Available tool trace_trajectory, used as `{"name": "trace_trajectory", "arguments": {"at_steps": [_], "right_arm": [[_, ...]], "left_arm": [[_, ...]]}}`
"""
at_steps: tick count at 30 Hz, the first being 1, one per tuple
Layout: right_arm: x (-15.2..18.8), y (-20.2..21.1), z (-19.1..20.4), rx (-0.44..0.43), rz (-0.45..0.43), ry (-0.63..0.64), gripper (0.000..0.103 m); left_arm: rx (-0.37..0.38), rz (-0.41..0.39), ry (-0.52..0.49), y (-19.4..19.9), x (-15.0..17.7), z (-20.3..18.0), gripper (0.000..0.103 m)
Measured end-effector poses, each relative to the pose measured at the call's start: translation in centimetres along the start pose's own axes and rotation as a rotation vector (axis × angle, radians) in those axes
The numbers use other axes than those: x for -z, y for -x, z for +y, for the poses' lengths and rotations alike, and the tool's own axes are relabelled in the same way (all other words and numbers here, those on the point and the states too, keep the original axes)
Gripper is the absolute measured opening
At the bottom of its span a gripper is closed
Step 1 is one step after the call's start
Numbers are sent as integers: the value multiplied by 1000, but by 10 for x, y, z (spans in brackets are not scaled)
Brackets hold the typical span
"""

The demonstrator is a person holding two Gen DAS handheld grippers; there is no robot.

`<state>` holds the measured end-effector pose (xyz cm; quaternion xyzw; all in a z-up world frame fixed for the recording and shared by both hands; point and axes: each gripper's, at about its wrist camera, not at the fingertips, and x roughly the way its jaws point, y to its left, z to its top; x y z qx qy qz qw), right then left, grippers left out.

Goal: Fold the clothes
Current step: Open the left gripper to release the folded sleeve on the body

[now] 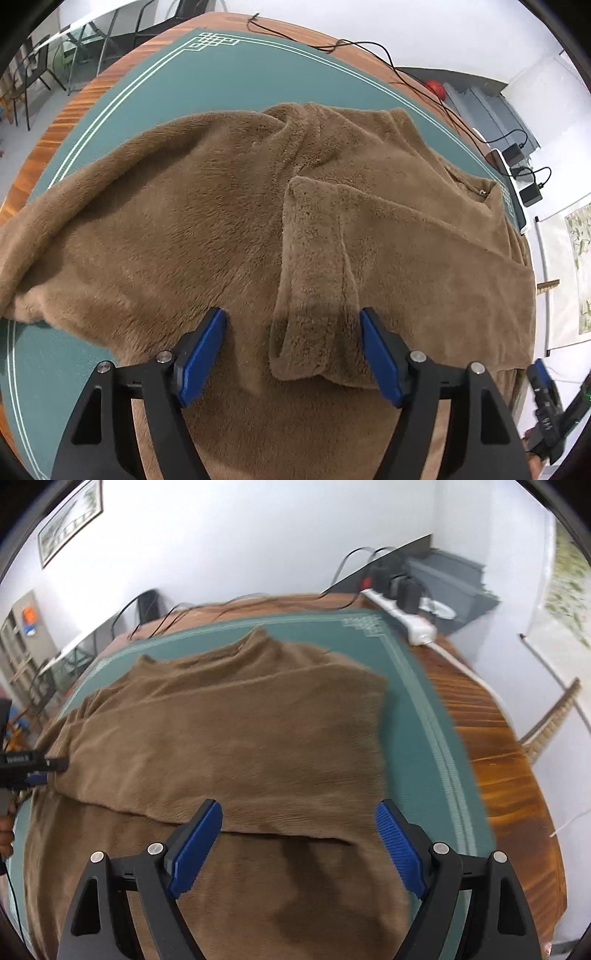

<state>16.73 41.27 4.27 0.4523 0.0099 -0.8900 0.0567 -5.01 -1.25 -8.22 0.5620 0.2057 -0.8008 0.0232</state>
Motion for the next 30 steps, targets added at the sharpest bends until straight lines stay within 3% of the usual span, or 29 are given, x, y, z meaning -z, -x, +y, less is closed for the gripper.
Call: {"name": "trace_trajectory", "arguments": {"at_steps": [5, 9, 19, 22, 26, 30], "right_arm": [[10, -3, 6, -22, 41, 3, 86], [23, 5, 13, -47, 63, 13, 86], [48, 14, 37, -134, 113, 32, 86], [52, 15, 52, -156, 123, 70, 86], [60, 14, 74, -180, 145, 130, 86], [67, 9, 90, -187, 177, 162, 86]], "left_arm": [[-15, -52, 67, 32, 19, 28, 77], [-54, -95, 145, 63, 48, 74, 77], [-304, -207, 240, 122, 96, 190, 77], [-397, -207, 206, 124, 106, 214, 77], [-507, -187, 90, 119, 115, 235, 77], [-565, -177, -32, 107, 111, 240, 77]]}}
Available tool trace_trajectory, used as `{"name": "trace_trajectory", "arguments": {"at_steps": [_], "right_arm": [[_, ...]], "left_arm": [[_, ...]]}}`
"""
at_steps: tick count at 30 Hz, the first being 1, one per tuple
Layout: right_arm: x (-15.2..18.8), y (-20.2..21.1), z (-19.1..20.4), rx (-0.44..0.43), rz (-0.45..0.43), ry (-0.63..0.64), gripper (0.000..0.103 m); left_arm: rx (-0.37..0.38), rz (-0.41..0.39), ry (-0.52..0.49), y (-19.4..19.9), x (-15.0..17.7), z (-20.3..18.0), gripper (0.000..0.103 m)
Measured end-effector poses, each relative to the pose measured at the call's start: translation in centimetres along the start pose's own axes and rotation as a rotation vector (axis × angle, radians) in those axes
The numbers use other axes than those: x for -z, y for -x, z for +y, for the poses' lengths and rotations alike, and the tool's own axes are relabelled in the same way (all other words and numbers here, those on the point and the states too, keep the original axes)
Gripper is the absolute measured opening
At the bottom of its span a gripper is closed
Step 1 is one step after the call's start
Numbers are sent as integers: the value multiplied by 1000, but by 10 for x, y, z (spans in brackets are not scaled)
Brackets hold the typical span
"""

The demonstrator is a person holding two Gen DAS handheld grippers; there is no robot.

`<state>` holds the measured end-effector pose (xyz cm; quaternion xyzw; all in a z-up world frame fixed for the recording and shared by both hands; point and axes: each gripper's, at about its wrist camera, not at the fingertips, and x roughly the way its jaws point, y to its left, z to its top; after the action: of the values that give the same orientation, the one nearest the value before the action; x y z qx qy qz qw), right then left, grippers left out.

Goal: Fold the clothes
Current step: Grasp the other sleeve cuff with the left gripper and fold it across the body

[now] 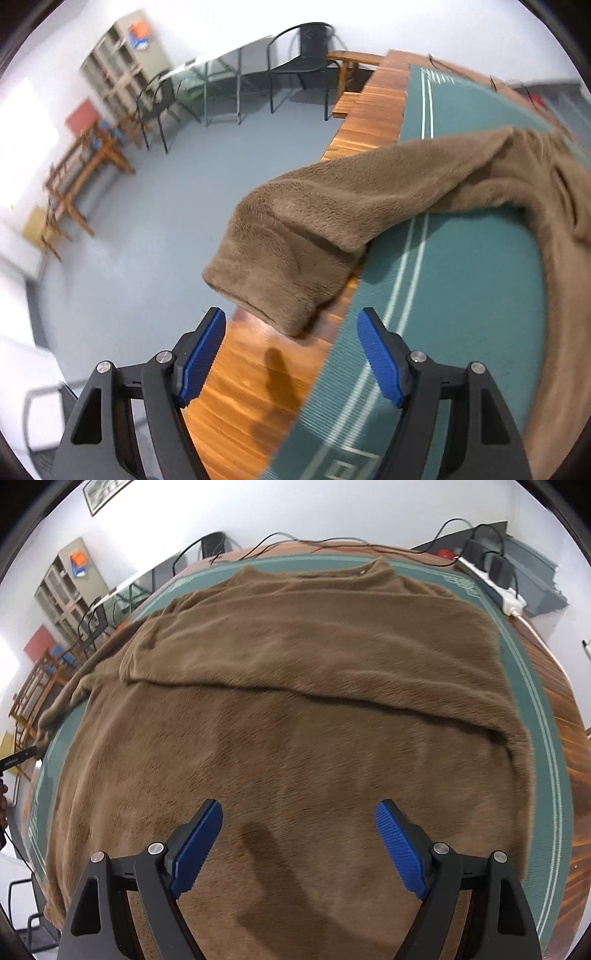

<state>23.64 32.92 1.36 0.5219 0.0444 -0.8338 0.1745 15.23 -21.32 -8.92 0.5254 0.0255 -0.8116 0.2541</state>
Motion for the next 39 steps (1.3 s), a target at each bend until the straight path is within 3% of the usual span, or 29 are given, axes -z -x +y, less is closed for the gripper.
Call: {"name": "trace_trajectory", "arguments": {"at_steps": [8, 11, 13, 18, 21, 27, 39], "right_arm": [[3, -8, 11, 23, 36, 21, 86], [3, -10, 11, 31, 43, 17, 86], [4, -10, 10, 36, 45, 13, 86], [5, -11, 14, 48, 42, 17, 87], [6, -10, 13, 47, 39, 14, 87], [12, -5, 7, 27, 25, -11, 87], [20, 9, -4, -39, -13, -59, 87]], "left_arm": [[66, 45, -100, -35, -19, -5, 75], [112, 64, -87, -40, -24, 2, 61], [121, 81, -74, -43, -27, 6, 45], [145, 104, -3, -48, -38, 21, 22], [166, 116, 108, -44, -46, 39, 18], [269, 56, 311, 5, -60, 73, 17], [579, 18, 445, 124, -64, 63, 17]]}}
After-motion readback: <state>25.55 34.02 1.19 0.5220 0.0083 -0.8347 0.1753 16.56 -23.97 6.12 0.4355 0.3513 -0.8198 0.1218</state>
